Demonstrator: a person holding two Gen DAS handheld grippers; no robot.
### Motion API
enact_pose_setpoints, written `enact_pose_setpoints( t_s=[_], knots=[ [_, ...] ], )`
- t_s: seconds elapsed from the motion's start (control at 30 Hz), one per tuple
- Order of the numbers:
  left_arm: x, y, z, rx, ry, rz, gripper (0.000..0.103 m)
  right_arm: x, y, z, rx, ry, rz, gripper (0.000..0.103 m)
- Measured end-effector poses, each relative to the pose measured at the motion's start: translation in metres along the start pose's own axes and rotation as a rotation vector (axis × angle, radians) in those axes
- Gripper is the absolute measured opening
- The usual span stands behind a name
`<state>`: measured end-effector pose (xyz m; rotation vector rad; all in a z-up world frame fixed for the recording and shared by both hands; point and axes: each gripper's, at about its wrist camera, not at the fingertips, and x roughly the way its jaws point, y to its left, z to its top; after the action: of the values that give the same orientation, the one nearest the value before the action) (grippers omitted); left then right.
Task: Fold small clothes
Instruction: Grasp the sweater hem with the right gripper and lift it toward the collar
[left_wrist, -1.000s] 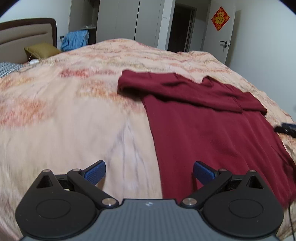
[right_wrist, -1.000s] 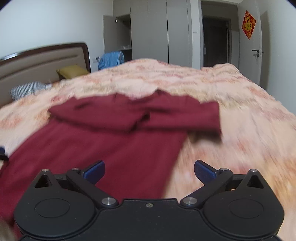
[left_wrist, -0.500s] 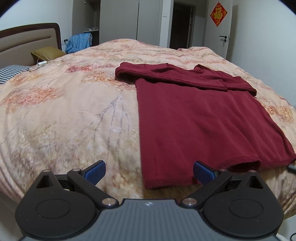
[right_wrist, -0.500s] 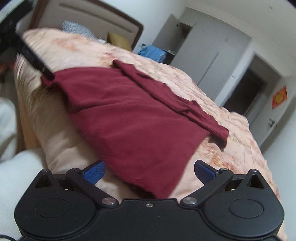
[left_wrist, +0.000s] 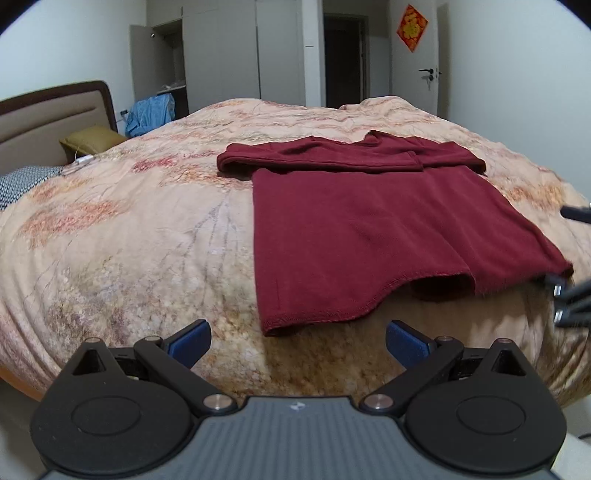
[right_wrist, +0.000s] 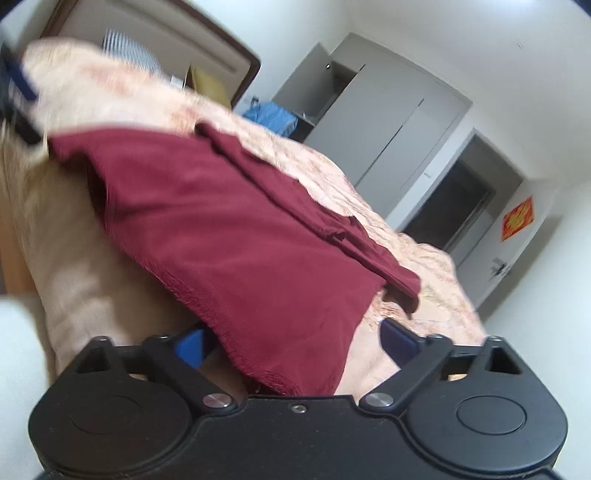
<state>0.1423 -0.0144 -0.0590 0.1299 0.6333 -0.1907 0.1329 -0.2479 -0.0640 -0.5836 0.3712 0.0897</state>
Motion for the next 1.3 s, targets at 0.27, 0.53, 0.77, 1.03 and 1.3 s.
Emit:
enact_pose_setpoints(
  t_s=[0.27, 0.53, 0.77, 1.03, 1.3],
  knots=[
    [0.007, -0.041, -0.008, 0.159, -0.094, 0.034, 0.103, -0.001, -0.031, 0.032, 0.161, -0.033, 0.116, 0.016],
    [0.045, -0.088, -0.002, 0.287, -0.093, 0.07, 0.103, -0.005, -0.067, 0.075, 0.293, -0.102, 0.184, 0.014],
    [0.053, -0.088, 0.005, 0.308, -0.169, 0.153, 0.103, -0.015, -0.086, 0.089, 0.32, -0.17, 0.188, 0.01],
    [0.05, -0.054, 0.012, 0.354, -0.235, 0.256, 0.071, -0.019, -0.093, 0.079, 0.332, -0.175, 0.154, 0.006],
    [0.045, -0.03, 0.018, 0.4, -0.233, 0.146, 0.021, -0.017, -0.071, 0.044, 0.316, -0.071, 0.189, 0.006]
  ],
)
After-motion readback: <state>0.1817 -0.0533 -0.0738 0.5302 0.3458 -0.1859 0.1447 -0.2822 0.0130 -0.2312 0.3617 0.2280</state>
